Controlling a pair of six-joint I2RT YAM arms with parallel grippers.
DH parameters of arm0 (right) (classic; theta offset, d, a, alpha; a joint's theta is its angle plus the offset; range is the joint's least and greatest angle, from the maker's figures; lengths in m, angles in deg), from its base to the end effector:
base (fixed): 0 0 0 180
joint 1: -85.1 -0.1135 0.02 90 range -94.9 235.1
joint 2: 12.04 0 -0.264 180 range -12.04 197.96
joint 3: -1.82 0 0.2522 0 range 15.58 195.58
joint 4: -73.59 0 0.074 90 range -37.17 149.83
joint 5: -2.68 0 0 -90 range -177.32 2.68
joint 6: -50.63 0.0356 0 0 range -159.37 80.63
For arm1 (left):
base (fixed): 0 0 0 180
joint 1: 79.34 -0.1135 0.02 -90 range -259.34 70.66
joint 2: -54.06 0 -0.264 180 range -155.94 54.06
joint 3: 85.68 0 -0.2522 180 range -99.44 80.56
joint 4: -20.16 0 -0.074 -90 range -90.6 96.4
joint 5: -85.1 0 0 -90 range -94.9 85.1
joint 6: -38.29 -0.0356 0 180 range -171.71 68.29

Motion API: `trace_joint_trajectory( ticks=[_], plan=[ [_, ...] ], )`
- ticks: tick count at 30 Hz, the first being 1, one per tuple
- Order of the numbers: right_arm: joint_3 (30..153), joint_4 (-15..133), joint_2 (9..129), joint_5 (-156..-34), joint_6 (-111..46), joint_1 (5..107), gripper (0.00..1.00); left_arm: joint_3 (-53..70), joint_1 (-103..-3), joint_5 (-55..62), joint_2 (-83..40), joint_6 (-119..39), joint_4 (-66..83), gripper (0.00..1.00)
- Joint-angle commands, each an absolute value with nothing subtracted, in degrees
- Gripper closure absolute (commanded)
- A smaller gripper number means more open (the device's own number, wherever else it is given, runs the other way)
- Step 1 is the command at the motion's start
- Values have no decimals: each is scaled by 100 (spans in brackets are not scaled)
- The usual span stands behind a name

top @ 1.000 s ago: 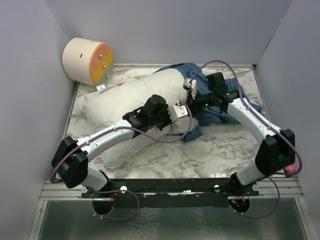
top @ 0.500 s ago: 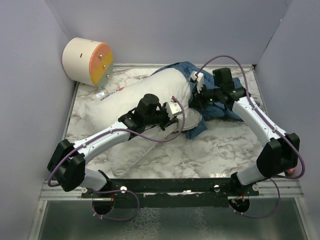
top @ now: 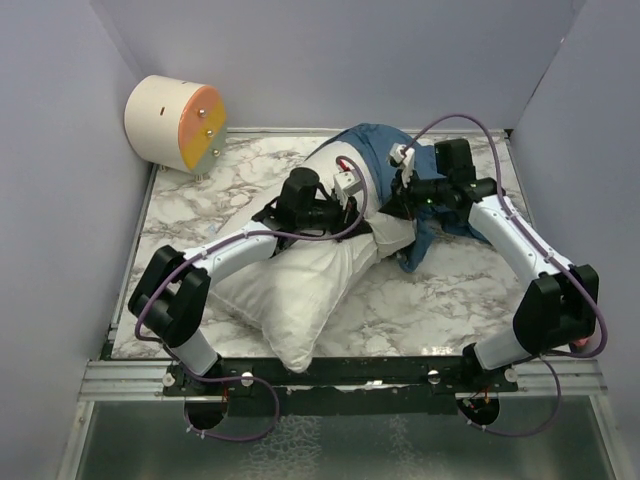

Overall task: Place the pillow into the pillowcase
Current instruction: Stuff the pillow into the pillowcase.

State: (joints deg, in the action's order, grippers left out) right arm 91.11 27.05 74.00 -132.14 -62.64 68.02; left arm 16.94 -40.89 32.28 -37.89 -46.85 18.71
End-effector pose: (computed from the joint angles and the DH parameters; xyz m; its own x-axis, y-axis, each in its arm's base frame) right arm 0.3041 0.1197 0.3231 -0.3261 -0.3933 -0.8596 -0.9009 0.4049 0.1564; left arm 0.2775 -0.2478 0.2857 -0.2959 0.1487 -0.9436 0.9286 0.2764 -0.2476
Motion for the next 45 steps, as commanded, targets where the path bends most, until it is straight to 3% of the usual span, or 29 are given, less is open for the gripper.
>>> trace_joint_trajectory(
  ticks=[1,5,9,12,22,31,37,38,39,40,41,45],
  plan=[
    [8207,2312,7239,-13341,-6477,7113,85,1877,-4500,3984,-4074,-3517,3153,100],
    [8168,2159,6550,-14124,-6788,7836,57,1880,-4585,3977,-4142,-3198,3209,100],
    [8189,1594,5727,-15276,-7224,8493,41,1861,-4594,3657,-4173,-3127,2837,100],
    [7758,1867,5132,-15369,-6918,8769,30,1910,-4603,3468,-4153,-2975,2827,100],
    [6015,3676,4963,-14637,-4788,10296,30,1764,-4609,3059,-4068,-2062,3271,100],
    [5274,5625,5469,-14168,-3872,9940,28,1680,-4615,3275,-4244,-1312,4013,100],
    [5839,6180,6979,-13661,-3194,9526,34,1529,-4620,3271,-4220,-1160,4057,100],
    [5948,6037,7212,-13659,-3228,9389,43,1506,-4614,3251,-4212,-1129,4078,100],
    [6048,5890,7378,-13686,-3282,9265,59,1472,-4616,3227,-4212,-1102,4091,100],
    [6125,5702,7487,-13802,-3389,9148,84,1432,-4620,3187,-4201,-1087,4092,100],
    [6204,5504,7513,-13947,-3500,9071,95,1388,-4621,3133,-4201,-1091,4090,100],
    [6609,4721,6897,-15300,-4127,8989,99,1055,-4620,2815,-4245,-1147,3935,100]
  ],
)
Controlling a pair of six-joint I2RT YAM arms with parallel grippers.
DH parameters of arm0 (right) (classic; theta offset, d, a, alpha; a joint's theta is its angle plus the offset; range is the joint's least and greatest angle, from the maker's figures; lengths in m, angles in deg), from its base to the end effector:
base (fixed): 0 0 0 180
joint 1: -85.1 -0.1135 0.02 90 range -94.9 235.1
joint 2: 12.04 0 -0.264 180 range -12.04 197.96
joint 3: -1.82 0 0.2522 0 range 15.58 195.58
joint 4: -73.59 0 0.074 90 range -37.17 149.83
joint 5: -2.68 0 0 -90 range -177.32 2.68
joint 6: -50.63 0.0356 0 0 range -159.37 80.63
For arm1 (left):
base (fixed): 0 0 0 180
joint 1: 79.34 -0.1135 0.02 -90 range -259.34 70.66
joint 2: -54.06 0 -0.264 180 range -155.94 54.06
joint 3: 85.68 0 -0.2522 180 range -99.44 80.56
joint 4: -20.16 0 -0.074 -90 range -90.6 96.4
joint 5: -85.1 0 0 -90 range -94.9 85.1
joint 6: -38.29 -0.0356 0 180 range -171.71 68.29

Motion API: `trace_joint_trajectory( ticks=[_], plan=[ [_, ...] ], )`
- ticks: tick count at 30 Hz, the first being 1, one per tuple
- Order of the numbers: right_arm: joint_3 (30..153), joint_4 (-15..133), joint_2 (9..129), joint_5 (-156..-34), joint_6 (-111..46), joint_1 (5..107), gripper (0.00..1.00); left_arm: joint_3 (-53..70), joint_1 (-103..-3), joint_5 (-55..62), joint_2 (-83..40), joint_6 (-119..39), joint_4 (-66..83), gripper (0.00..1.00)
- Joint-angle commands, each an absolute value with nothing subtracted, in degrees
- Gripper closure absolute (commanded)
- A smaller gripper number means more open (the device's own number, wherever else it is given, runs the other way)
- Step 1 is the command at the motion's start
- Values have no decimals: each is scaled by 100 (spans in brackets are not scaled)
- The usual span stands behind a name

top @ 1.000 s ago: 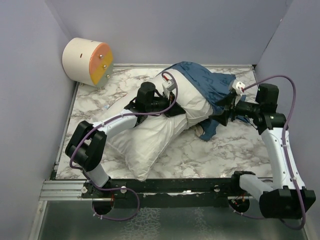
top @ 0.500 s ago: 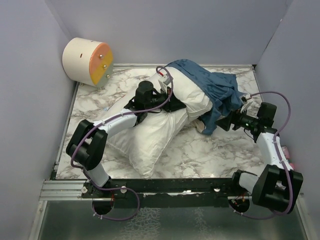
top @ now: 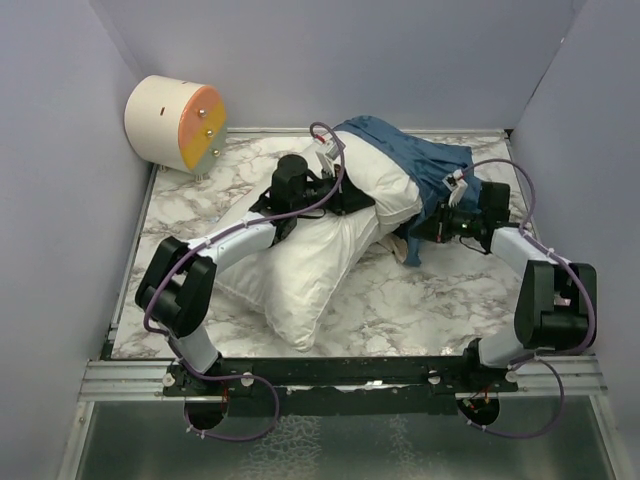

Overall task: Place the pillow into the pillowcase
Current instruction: Stuff the pillow into the pillowcase.

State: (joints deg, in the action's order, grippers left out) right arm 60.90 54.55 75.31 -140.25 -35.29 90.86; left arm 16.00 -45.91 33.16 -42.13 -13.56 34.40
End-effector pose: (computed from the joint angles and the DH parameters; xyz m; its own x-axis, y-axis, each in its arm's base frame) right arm 0.2960 -0.0013 0.1876 -0.7635 0.1201 -0.6346 -0.4245 0.6471 0.6332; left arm 0.3137 -0.2334 0.2921 -0.6267 -0.1691 -0.7607 0.7123 0.2717 -0.6472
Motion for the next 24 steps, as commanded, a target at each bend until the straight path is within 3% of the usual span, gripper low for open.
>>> trace_joint_trajectory(
  ticks=[1,7,15,18,23,24],
  plan=[
    [6823,4499,6635,-15657,-4332,8951,99,924,-4619,2689,-4270,-1178,3853,100],
    [8396,4645,5634,-16858,-3675,8760,99,331,-4621,1750,-4511,-1236,3654,100],
    [10694,4764,6814,-16357,-2719,8748,99,-281,-4580,2030,-4663,-989,3618,100],
    [10928,4952,7226,-16064,-2319,8643,99,-276,-4559,2222,-4647,-1172,3337,100],
    [10803,3648,8228,-15122,-3404,8342,99,-94,-4596,2238,-4902,-1733,2620,100],
    [10766,3431,8385,-14959,-3660,8290,98,-96,-4628,2192,-4983,-1858,2432,93]
  ],
)
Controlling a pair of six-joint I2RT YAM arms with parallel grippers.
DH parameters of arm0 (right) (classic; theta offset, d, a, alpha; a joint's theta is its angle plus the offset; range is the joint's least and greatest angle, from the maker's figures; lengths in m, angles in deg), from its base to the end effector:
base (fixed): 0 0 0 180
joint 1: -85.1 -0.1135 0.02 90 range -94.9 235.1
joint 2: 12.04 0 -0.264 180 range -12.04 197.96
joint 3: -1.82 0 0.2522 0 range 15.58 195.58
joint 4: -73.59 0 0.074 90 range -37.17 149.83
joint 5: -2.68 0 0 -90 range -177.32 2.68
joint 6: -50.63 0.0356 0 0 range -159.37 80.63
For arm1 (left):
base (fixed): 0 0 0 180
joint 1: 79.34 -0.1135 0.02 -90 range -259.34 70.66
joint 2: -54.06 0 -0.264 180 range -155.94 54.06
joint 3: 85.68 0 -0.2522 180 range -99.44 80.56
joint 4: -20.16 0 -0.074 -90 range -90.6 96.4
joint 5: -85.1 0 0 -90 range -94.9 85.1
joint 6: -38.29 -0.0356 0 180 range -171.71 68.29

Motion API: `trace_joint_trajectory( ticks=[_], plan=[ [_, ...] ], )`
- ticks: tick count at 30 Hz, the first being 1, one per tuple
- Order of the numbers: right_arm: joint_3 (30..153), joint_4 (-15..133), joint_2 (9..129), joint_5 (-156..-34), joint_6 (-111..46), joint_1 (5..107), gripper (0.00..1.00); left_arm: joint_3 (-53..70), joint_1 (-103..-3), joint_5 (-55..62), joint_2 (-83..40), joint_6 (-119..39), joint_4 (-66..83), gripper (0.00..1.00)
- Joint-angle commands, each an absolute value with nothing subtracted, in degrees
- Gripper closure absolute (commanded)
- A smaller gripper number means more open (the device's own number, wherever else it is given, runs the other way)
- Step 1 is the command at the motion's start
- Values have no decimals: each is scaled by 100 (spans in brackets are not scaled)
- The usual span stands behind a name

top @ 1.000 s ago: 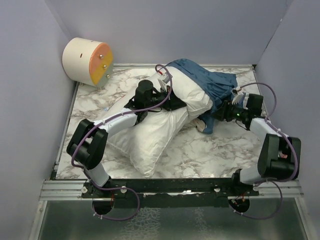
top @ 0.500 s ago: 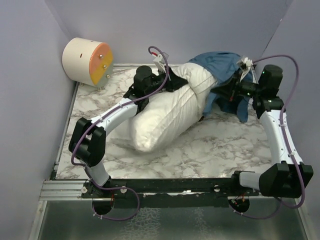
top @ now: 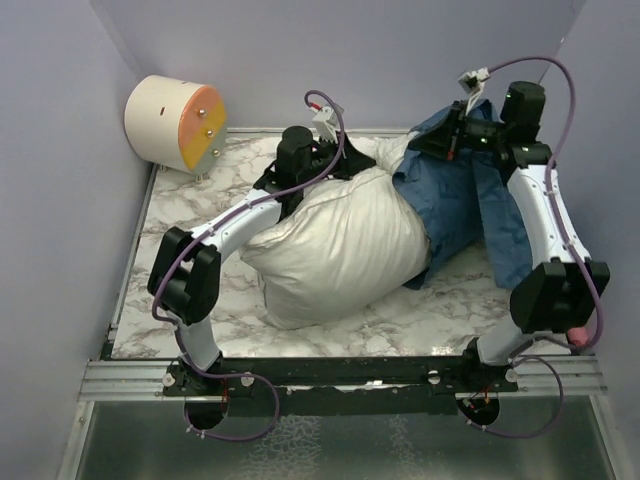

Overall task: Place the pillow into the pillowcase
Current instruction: Stuff the pillow into the pillowcase.

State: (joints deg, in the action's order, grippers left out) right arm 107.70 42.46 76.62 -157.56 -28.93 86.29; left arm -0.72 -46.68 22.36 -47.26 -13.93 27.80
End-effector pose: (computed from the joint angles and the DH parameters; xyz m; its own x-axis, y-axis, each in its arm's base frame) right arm 0.3389 0.0265 0.4314 -0.4006 0.0696 -0.9136 -0.8477 0.3502 0.3984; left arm 0.3516 -0.2448 0.3473 -0.5143 -0.3172 -0.7968 0.6961 0.3883 -0.6039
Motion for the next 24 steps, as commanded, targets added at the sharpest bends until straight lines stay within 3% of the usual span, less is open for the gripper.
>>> trace_joint_trajectory(
  ticks=[1,6,9,12,18,24],
  plan=[
    [10737,3271,8528,-14874,-3875,8249,96,-123,-4667,2143,-5065,-1993,2210,84],
    [10873,2355,8489,-15707,-5101,8238,57,-485,-5124,1418,-4857,-2974,937,40],
    [10522,2365,7729,-15775,-5514,8242,30,-406,-5352,701,-4066,-3770,643,20],
    [9463,3694,6731,-15578,-4996,8248,10,-87,-5525,316,-3187,-4271,604,8],
    [8302,4172,5900,-14987,-5010,8246,7,1052,-5632,302,-1344,-4556,291,4],
    [7618,4243,5647,-13875,-5329,8238,7,3123,-5632,1014,720,-3155,786,5]
  ],
)
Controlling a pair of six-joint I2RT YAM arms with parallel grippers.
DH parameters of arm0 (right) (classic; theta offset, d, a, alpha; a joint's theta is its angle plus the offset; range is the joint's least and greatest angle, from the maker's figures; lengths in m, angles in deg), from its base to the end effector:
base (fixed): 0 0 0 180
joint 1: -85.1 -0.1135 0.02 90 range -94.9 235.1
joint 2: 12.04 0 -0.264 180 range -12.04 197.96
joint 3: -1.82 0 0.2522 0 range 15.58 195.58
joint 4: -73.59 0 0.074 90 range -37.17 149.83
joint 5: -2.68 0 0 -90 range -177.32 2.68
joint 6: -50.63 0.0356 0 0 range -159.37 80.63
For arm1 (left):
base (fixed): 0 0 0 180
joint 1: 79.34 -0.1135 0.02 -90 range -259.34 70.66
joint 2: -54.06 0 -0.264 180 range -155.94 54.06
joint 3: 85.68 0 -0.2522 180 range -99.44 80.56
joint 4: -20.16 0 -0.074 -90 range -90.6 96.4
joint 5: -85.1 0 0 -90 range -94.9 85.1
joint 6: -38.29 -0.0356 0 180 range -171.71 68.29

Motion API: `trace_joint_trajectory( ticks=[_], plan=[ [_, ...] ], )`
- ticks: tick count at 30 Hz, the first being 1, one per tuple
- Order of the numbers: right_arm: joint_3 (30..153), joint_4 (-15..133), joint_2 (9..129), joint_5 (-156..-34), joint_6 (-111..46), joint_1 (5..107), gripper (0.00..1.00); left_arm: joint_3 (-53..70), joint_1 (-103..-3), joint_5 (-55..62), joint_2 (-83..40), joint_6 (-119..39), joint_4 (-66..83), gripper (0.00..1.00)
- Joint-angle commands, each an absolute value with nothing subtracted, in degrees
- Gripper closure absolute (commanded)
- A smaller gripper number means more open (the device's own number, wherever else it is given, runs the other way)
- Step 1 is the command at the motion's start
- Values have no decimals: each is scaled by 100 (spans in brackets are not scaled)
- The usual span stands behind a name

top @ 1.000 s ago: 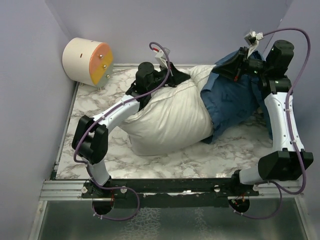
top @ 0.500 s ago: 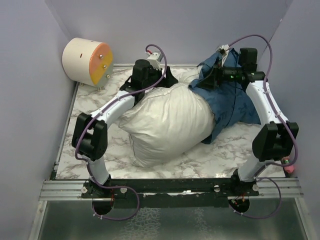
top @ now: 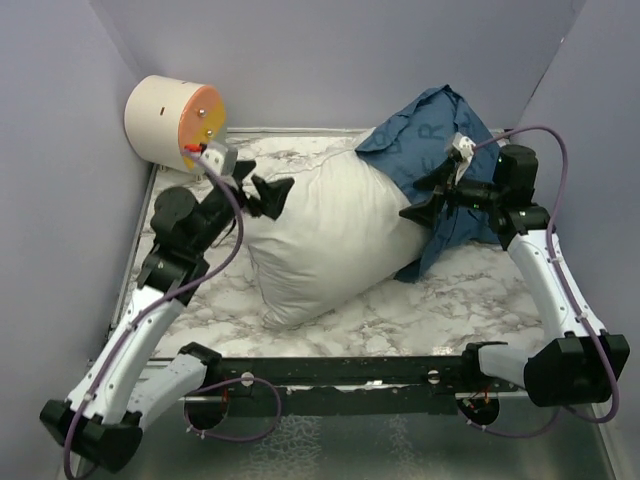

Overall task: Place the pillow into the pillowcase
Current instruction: Stuff the pillow into the pillowcase.

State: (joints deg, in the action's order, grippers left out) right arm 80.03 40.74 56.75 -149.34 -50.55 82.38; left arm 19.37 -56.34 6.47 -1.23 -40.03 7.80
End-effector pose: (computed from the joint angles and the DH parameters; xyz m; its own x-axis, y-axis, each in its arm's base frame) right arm 0.2547 0.0436 0.3648 -0.2284 -0.1019 -0.9682 -0.8929 0.4184 0.1666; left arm 0.1953 -0.0905 0.4292 0.0006 -0.2158 -0.9764 0.5751 0.7989 -0.1763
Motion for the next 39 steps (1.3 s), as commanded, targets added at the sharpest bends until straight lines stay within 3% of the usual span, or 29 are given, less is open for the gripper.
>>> trace_joint_trajectory(
  ticks=[1,4,5,7,9,11,13,24,33,39],
  plan=[
    [7522,4300,5710,-13510,-5360,8236,8,3500,-5632,922,1063,-2948,852,5],
    [7318,4479,6158,-12512,-5433,8221,14,4539,-5632,326,2062,-2380,925,3],
    [7281,4510,6386,-12409,-5431,8216,21,4894,-5632,134,2383,-2198,959,2],
    [7295,4481,6825,-12253,-5429,8138,53,5496,-5632,-247,2880,-1784,967,2],
    [7352,4452,6991,-12103,-5441,8095,77,5870,-5632,-355,3227,-1502,957,2],
    [7312,4570,6912,-12010,-5377,8080,91,6062,-5632,-412,3431,-1297,906,2],
    [7258,4679,6780,-12046,-5297,8079,97,6082,-5632,-451,3439,-1136,830,2],
    [6920,4686,6245,-12776,-5604,8079,96,3935,-5689,41,1144,-2102,-482,1],
    [6854,4622,6132,-12870,-5776,8088,94,2747,-6505,420,-72,-2936,-1381,1],
    [7267,4590,5909,-13188,-5998,8088,69,2898,-6511,898,-350,-3159,-1214,5]
  ],
)
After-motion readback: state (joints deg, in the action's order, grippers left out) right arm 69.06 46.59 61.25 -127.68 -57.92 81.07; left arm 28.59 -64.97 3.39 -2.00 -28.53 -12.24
